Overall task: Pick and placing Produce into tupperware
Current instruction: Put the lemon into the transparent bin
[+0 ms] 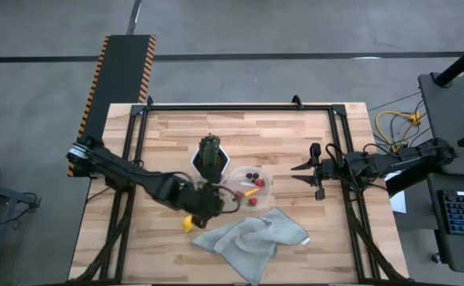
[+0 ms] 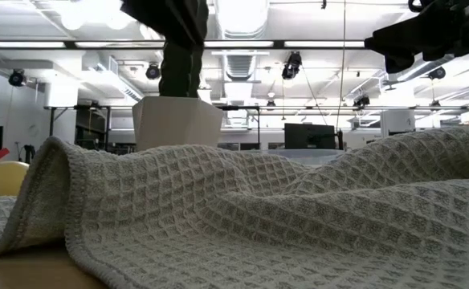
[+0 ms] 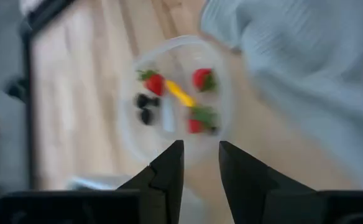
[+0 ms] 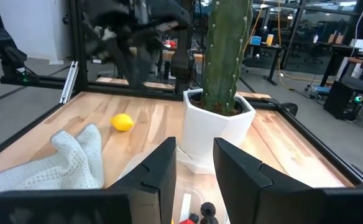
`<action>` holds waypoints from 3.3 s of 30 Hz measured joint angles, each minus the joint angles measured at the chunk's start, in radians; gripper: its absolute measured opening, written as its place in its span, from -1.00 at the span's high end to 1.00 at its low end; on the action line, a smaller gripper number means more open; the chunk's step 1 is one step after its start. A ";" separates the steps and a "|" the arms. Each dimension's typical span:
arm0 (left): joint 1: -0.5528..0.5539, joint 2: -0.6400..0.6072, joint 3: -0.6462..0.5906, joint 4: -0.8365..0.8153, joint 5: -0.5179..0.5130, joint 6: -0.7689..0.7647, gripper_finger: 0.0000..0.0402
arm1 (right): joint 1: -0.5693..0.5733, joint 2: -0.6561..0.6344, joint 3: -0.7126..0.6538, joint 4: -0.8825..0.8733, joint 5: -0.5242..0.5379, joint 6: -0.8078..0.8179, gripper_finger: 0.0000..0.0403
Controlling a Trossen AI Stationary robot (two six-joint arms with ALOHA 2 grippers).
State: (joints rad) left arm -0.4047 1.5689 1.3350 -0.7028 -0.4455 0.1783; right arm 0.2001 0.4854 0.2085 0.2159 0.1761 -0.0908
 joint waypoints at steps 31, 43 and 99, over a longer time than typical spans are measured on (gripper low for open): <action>-0.053 -0.057 -0.197 -0.205 0.477 -1.649 -0.36 | 0.000 0.000 0.026 0.009 0.009 -0.173 0.50; -0.056 0.053 -0.195 -0.196 0.571 -1.804 -0.37 | 0.000 0.000 0.031 0.006 0.009 -0.252 0.50; -0.032 0.195 -0.255 -0.092 0.596 -1.742 -0.34 | 0.000 0.001 0.031 -0.003 0.008 -0.258 0.50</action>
State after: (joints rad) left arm -0.4366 1.7638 1.0795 -0.7948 0.1501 -1.5639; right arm 0.1997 0.4860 0.2390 0.2127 0.1843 -0.3485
